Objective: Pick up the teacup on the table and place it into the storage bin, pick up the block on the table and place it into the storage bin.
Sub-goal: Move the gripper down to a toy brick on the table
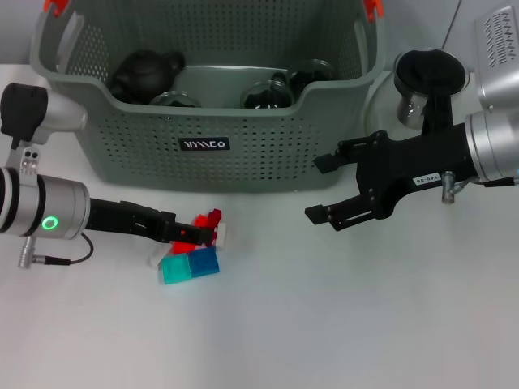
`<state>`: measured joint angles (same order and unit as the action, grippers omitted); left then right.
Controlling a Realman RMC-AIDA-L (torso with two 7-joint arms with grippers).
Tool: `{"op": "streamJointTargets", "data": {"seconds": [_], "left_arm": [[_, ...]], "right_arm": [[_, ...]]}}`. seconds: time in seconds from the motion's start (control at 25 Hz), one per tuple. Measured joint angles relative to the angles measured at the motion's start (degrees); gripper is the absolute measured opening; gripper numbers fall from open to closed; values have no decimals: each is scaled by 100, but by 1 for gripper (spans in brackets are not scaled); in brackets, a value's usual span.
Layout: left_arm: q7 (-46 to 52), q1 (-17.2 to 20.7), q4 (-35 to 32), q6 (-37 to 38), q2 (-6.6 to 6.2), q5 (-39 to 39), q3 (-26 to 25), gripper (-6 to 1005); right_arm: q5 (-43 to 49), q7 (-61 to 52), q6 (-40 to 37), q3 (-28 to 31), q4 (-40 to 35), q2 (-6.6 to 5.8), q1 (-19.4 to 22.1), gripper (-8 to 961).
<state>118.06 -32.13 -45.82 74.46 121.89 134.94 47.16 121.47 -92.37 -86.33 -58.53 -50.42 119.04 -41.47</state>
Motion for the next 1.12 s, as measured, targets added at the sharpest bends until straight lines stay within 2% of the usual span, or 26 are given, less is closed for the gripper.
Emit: {"op": "streamJointTargets", "data": {"seconds": [0.52,1.12], "left_arm": [[-1,-13,65,-29,39,6,81,922],[6,-88,55,503,80,-33,92,922]], "right_arm": [[0,0,-7,3,-7,5,-2,877],[0,0,-27,2,-12,5,-2,878]]}}
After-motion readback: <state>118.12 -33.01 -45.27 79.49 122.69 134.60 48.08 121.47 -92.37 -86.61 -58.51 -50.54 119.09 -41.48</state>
